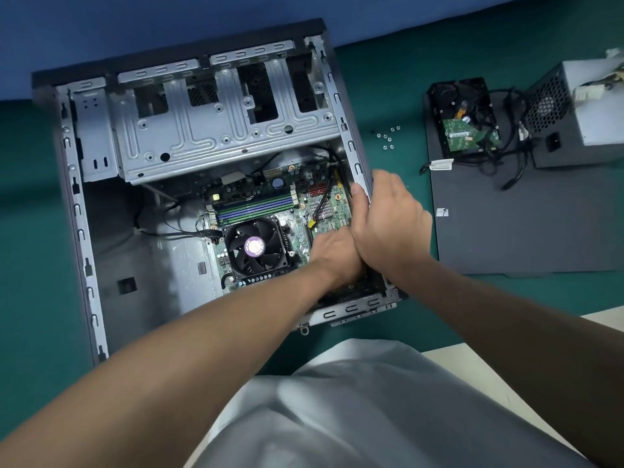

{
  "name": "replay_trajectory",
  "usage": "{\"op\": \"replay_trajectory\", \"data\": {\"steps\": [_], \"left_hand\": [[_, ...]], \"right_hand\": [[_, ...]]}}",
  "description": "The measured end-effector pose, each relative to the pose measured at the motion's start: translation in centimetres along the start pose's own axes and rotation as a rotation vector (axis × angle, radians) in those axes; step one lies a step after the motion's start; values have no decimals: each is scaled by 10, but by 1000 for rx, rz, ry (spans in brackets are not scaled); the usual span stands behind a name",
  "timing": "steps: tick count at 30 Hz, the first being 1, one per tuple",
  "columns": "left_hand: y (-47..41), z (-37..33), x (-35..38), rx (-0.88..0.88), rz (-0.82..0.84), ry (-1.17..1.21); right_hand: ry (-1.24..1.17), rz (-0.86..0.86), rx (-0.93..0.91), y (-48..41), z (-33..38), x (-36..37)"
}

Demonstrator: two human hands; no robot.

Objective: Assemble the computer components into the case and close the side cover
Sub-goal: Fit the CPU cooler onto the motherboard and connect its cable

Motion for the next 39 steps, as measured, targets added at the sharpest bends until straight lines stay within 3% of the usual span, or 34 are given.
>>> {"op": "replay_trajectory", "data": {"steps": [13,15,18,20,24,30,39], "left_hand": [[1,-7,-2,64,48,-105],[8,-3,-25,71,-29,-215],[14,17,-75,-9,-276,-342],[10,43,-97,-121,-350,-265],[-15,71,-86,-215,-171,-69],[-28,64,-77,-133,-185,-43],[-52,73,-88,-81,-158,337]], "right_hand": [[12,15,-15,-1,1,2],[12,23,-6,-1,0,3],[23,33,-10,0,0,4],[23,34,-18,0,1,3],[14,32,-24,0,0,3],[4,15,-21,-1,-1,3],[-31,50,-16,-2,-1,5]]}}
Point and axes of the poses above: each hand's wrist, its own y-axis away from the middle knuckle, its own x-axis out of the palm, z = x × y, the point moved 9 cm from there along -y, towards the middle knuckle, and after that the axes turned 8 degrees about z, right-handed, at the moved point
